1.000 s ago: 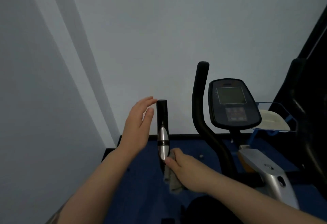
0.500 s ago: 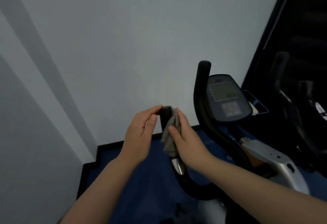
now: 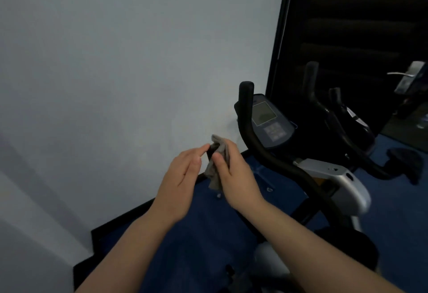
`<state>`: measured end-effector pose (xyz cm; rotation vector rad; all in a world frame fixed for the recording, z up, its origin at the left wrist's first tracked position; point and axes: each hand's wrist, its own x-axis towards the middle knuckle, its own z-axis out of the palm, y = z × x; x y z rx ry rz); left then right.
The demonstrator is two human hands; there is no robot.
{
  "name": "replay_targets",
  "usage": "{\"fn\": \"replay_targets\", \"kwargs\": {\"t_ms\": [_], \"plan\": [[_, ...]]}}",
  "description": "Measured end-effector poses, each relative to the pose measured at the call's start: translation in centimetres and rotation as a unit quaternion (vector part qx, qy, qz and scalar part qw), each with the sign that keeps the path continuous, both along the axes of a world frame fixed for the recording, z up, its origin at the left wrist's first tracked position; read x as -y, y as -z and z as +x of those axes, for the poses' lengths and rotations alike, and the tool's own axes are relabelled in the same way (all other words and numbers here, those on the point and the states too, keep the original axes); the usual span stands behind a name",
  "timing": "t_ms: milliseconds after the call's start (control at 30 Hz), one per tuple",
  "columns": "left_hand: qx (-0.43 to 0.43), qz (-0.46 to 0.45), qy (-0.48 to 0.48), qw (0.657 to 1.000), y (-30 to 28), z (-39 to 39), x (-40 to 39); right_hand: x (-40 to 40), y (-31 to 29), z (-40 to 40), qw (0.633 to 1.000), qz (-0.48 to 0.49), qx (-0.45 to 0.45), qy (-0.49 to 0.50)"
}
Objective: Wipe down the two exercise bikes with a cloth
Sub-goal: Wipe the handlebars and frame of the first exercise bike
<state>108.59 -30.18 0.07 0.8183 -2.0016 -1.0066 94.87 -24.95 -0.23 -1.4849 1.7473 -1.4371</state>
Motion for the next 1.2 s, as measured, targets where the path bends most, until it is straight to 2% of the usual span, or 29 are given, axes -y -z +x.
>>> {"fn": "replay_targets", "kwargs": {"t_ms": [67, 133, 267, 400, 467, 567, 667, 800, 967, 1067, 1200], "plan": [[-0.006, 0.012, -0.001, 1.0, 0.1, 0.1, 0.0, -0.9, 0.9, -0.8, 0.999, 0.045, -0.016, 0.002], [-0.016, 0.009, -0.01, 1.0, 0.2, -0.2, -0.2, -0.7, 0.5, -1.7, 0.995, 0.086, 0.024, -0.033], [-0.034, 0.015, -0.038, 0.999, 0.2, -1.0, -0.8, 1.3, -1.3, -1.2, 0.99, 0.054, 0.122, -0.053], [-0.04, -0.017, -0.059, 0.997, -0.1, -1.6, -1.1, -0.9, 0.8, -1.2, 0.989, 0.067, 0.128, -0.043], [-0.04, -0.033, -0.052, 0.997, 0.0, -2.4, -1.2, -2.6, 2.0, -1.8, 0.989, 0.112, 0.093, -0.016], [-0.078, -0.03, -0.058, 0.995, 0.5, -3.6, -1.9, -2.6, 1.4, -1.6, 0.987, 0.159, -0.005, 0.036], [-0.109, -0.043, -0.07, 0.991, 1.0, -4.0, -2.2, -2.3, 0.0, -0.4, 0.99, 0.122, -0.074, 0.017], [-0.127, -0.047, -0.076, 0.988, 1.7, -4.3, -2.4, -5.6, 1.8, -0.2, 0.98, 0.103, -0.162, 0.044], [-0.143, -0.034, -0.082, 0.986, 2.1, -4.9, -2.7, -8.2, 3.1, -0.4, 0.976, 0.102, -0.181, 0.057], [-0.153, -0.038, -0.067, 0.985, 2.3, -4.6, -2.4, -5.9, 2.2, 0.4, 0.979, 0.085, -0.169, 0.074], [-0.126, -0.037, -0.045, 0.99, 1.7, -3.4, -1.5, -4.2, 1.5, 0.5, 0.975, 0.086, -0.191, 0.072]]}}
